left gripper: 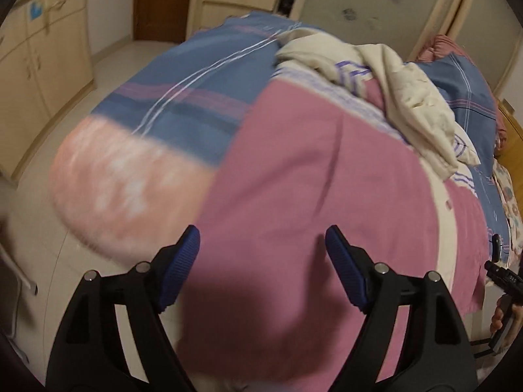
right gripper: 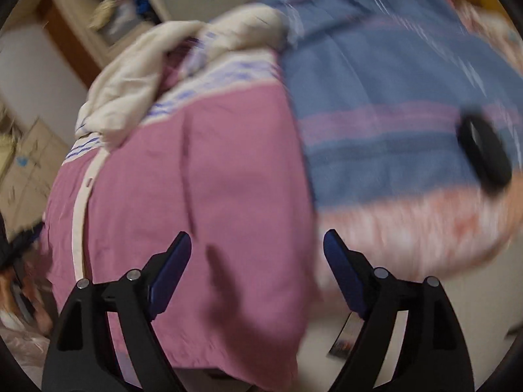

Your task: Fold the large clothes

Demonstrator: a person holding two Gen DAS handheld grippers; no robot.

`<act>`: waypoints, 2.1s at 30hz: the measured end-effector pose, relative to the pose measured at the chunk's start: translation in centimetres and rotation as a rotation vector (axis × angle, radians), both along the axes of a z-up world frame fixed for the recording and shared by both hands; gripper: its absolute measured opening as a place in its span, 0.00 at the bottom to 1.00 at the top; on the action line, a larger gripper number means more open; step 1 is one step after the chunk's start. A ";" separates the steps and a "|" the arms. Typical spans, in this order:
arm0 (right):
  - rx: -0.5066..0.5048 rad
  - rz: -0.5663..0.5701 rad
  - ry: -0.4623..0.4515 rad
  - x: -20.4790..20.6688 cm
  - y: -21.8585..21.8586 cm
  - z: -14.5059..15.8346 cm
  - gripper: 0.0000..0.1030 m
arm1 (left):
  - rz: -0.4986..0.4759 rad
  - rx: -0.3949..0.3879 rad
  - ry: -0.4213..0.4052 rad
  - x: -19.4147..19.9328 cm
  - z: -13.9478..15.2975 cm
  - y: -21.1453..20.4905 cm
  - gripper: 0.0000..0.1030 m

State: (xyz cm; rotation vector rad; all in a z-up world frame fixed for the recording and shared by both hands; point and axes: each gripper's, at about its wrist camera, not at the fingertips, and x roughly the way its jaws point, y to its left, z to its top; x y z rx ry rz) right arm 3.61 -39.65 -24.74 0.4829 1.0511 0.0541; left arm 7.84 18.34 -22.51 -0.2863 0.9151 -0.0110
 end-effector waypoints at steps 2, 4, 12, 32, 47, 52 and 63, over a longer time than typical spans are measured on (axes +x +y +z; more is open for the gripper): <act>0.061 -0.016 0.053 -1.2 0.5 -2.0 0.81 | 0.001 -0.057 0.036 -1.5 -1.2 1.3 0.85; 0.195 0.009 0.081 -1.8 0.9 -3.9 0.81 | -0.034 -0.160 0.050 -2.4 -2.2 1.5 0.85; 0.504 -0.013 0.051 -3.4 1.1 -5.2 0.28 | 0.015 -0.486 0.037 -2.6 -4.6 2.6 0.51; 0.690 0.146 -0.577 6.1 -0.6 17.1 0.09 | -0.234 -0.907 -0.358 5.9 12.2 3.5 0.12; 0.724 -0.253 -0.312 34.4 -4.2 9.8 0.10 | -0.014 -0.711 -0.062 40.2 14.2 -1.4 0.18; 0.769 -0.271 -0.180 37.4 -4.2 1.5 0.13 | 0.053 -0.750 0.095 44.9 4.3 -2.8 0.20; 0.638 -0.359 -0.463 32.8 -9.2 8.7 0.90 | 0.057 -0.687 -0.144 41.0 9.6 0.1 0.40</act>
